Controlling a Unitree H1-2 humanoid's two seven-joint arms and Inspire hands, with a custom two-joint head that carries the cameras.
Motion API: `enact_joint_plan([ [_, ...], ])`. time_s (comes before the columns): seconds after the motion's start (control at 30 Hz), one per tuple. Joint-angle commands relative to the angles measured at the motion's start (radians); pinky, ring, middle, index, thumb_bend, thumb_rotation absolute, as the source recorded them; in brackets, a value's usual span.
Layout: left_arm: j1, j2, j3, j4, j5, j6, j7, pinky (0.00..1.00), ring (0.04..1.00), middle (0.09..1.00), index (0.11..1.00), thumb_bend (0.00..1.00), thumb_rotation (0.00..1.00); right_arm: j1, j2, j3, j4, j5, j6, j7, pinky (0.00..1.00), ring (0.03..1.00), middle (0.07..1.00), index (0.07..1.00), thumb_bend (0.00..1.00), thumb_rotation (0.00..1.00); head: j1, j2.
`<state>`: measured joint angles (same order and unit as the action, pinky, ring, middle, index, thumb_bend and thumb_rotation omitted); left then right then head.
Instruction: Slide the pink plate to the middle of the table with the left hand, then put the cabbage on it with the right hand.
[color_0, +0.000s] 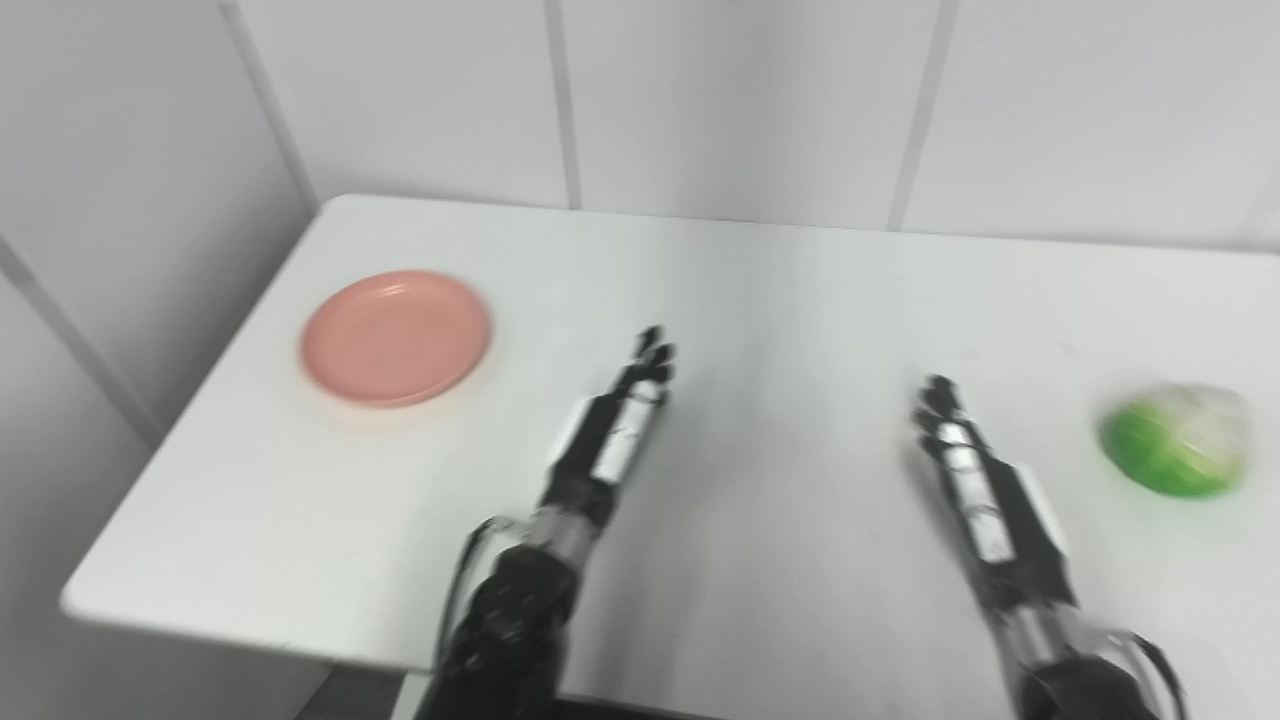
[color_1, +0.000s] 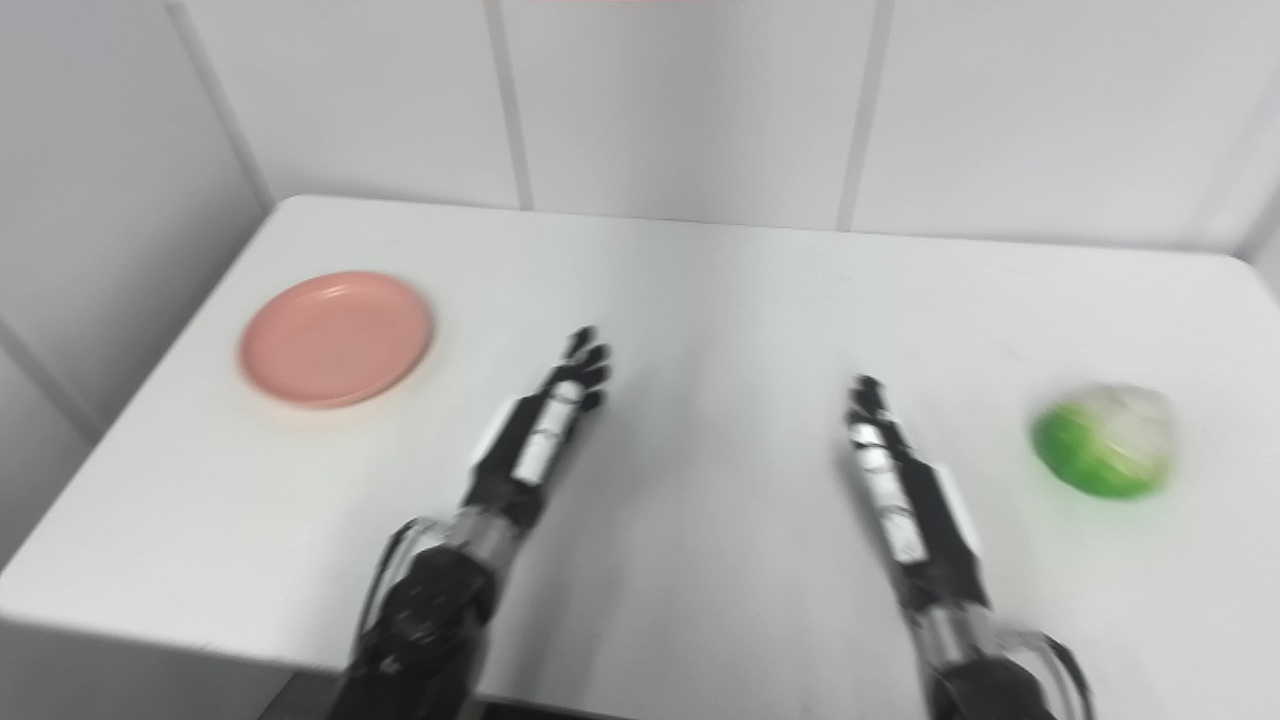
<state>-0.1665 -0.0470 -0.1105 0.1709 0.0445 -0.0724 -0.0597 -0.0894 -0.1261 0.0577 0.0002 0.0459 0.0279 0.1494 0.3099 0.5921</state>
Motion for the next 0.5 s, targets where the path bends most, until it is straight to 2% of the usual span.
enact_joint_plan([
  [0.0,0.036,-0.029,-0.014,0.105,0.016,-0.049,0.025,0.98,0.983,0.988,0.980,0.43,1.00,-0.010,-0.018,-0.010,0.021,0.013,-0.026,0.019,1.00,0.976,0.990,0.993,0.19,1.00,0.032,-0.021],
  [0.2,0.009,-0.065,-0.016,0.193,0.039,-0.091,0.058,0.96,0.965,0.980,0.982,0.51,1.00,-0.015,-0.026,-0.037,0.040,0.052,-0.031,0.033,1.00,0.993,1.000,1.000,0.15,1.00,0.128,-0.083],
  [0.47,-0.002,-0.077,-0.023,0.238,0.074,-0.131,0.076,0.95,0.974,0.993,0.989,0.50,1.00,-0.018,-0.032,-0.042,0.050,0.062,-0.036,0.046,1.00,1.000,1.000,1.000,0.12,1.00,0.154,-0.123],
])
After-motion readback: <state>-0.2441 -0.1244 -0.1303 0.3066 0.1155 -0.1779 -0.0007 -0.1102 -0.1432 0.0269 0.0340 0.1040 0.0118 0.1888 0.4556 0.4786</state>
